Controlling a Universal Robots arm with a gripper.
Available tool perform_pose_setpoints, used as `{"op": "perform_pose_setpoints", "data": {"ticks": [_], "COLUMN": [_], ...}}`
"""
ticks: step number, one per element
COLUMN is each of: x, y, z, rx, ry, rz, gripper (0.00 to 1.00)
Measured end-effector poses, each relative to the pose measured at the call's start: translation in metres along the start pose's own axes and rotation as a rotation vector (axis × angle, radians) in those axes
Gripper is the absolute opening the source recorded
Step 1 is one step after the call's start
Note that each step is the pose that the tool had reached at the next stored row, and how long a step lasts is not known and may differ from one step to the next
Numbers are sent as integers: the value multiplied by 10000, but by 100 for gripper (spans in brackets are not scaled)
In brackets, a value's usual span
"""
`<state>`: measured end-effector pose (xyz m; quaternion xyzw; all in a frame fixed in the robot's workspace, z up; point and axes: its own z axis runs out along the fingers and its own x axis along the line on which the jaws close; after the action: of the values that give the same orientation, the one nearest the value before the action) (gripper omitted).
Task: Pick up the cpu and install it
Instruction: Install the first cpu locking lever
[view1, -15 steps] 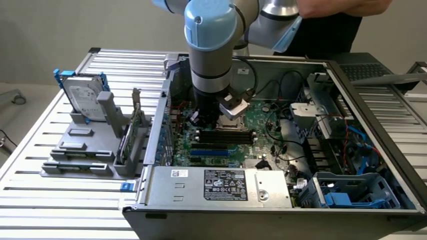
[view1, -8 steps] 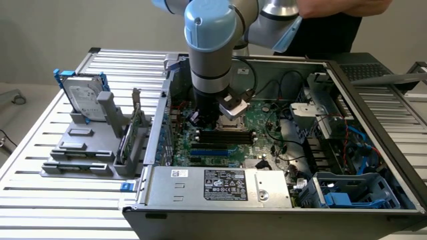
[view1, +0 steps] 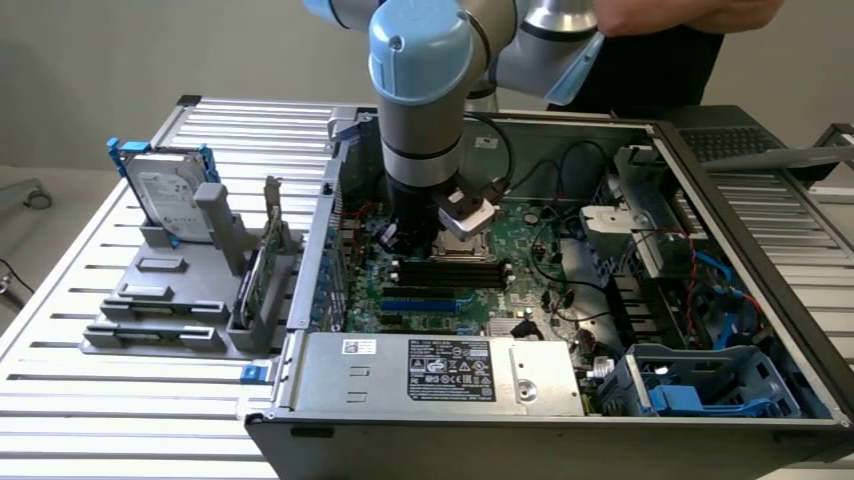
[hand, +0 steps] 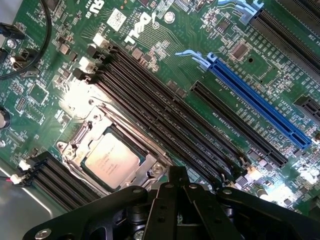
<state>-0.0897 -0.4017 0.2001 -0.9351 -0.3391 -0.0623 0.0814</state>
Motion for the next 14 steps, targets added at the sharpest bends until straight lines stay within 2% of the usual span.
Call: {"op": "perform_pose_setpoints", "data": {"ticks": [8,14], "x": [0,12], "y": [1,-7], "z": [3,-66], "rx": [31,20], "ry": [-12,6], "rz": [-238,-290], "gripper": [11,11]}}
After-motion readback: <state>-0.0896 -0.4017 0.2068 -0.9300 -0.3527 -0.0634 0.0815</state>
